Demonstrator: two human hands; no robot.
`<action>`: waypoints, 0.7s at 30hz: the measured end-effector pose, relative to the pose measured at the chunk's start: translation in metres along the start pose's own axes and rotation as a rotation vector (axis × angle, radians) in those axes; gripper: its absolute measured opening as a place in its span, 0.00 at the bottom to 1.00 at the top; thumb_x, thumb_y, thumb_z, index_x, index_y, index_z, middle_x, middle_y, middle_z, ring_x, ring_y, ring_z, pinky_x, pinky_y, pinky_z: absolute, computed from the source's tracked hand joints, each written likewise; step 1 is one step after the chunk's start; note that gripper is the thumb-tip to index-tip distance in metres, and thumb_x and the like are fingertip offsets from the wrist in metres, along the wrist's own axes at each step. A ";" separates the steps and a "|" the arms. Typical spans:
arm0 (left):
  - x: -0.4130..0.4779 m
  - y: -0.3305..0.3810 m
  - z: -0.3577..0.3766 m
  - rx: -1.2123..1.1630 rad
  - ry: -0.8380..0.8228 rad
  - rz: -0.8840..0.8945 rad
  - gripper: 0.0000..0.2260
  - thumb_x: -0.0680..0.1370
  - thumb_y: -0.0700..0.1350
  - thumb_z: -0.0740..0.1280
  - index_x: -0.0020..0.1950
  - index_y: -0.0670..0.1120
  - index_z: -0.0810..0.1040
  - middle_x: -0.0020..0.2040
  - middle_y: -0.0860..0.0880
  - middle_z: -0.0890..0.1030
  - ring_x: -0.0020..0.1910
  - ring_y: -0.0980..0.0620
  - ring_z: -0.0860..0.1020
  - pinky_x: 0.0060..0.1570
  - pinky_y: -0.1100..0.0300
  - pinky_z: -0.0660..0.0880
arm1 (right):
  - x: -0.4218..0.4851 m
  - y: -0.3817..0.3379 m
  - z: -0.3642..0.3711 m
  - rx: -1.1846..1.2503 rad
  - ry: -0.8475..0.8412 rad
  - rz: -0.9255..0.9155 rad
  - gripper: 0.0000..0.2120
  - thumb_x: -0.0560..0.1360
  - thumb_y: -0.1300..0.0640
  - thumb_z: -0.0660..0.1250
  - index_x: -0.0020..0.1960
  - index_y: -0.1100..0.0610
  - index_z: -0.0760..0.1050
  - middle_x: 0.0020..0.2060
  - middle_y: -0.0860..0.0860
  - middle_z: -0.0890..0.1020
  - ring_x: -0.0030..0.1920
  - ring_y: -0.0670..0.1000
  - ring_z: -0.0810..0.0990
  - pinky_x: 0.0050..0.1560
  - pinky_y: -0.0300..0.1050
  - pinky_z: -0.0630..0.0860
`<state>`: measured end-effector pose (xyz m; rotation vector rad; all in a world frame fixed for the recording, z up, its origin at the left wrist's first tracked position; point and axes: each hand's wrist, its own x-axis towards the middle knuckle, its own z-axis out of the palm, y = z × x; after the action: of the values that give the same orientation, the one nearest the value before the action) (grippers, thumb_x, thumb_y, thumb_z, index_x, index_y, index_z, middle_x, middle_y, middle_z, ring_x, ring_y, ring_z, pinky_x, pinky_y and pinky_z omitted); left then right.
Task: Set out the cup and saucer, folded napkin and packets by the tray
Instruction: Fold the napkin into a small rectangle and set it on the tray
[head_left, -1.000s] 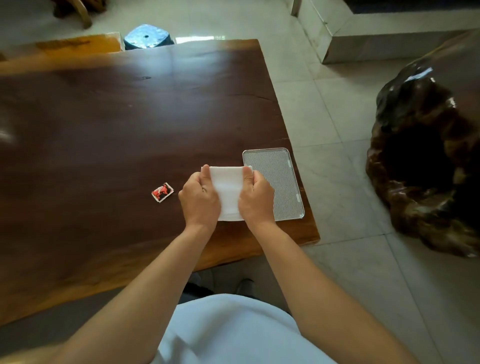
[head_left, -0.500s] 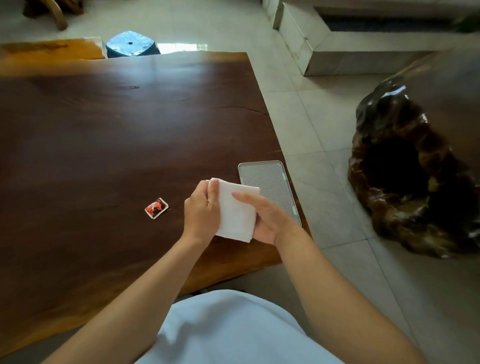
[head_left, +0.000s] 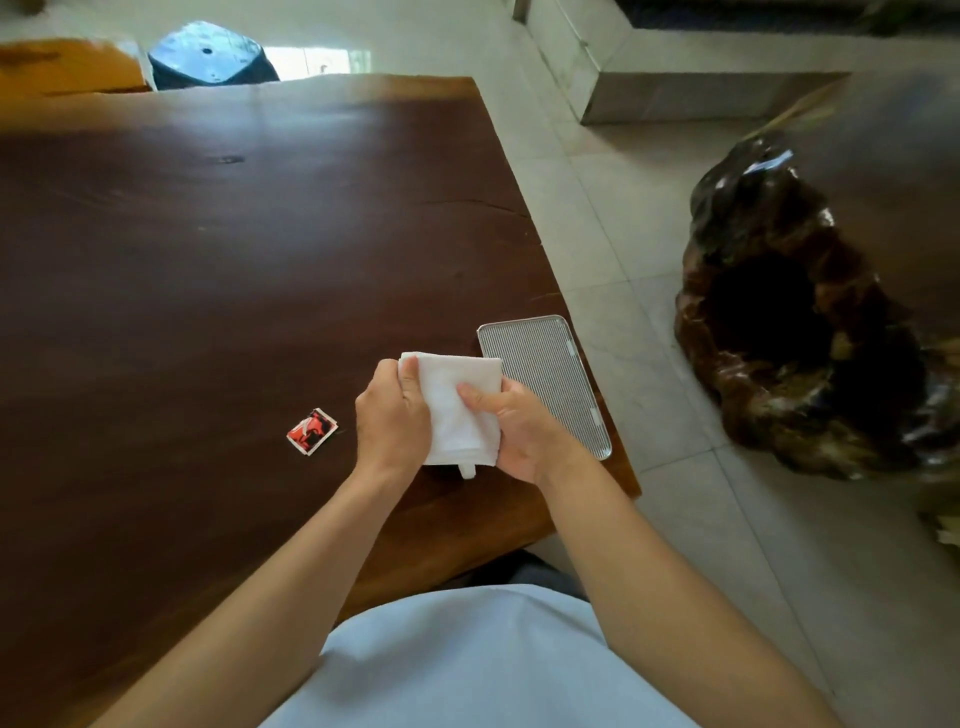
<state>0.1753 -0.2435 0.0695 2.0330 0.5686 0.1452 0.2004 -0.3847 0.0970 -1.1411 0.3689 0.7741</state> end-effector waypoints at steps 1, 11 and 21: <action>0.003 0.001 0.002 -0.026 -0.018 -0.037 0.18 0.85 0.52 0.54 0.36 0.51 0.65 0.35 0.53 0.72 0.32 0.56 0.69 0.29 0.61 0.61 | 0.002 -0.003 0.000 -0.027 0.013 -0.009 0.12 0.79 0.63 0.66 0.62 0.64 0.75 0.54 0.60 0.84 0.52 0.59 0.84 0.53 0.57 0.82; 0.038 0.037 0.056 -0.040 -0.101 -0.289 0.28 0.76 0.69 0.56 0.43 0.45 0.78 0.43 0.47 0.80 0.45 0.45 0.78 0.41 0.53 0.69 | 0.034 -0.038 -0.033 -0.346 0.126 -0.088 0.16 0.76 0.46 0.71 0.55 0.58 0.81 0.48 0.57 0.85 0.51 0.60 0.85 0.50 0.60 0.82; 0.063 0.087 0.152 0.032 0.232 -0.188 0.23 0.85 0.55 0.54 0.31 0.48 0.64 0.28 0.52 0.71 0.29 0.55 0.70 0.30 0.68 0.64 | 0.099 -0.076 -0.113 -0.683 0.457 -0.310 0.29 0.81 0.35 0.52 0.28 0.52 0.61 0.21 0.45 0.68 0.21 0.42 0.66 0.26 0.41 0.64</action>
<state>0.3100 -0.3718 0.0575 1.9948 0.9083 0.2624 0.3357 -0.4670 0.0413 -1.9783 0.2969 0.3536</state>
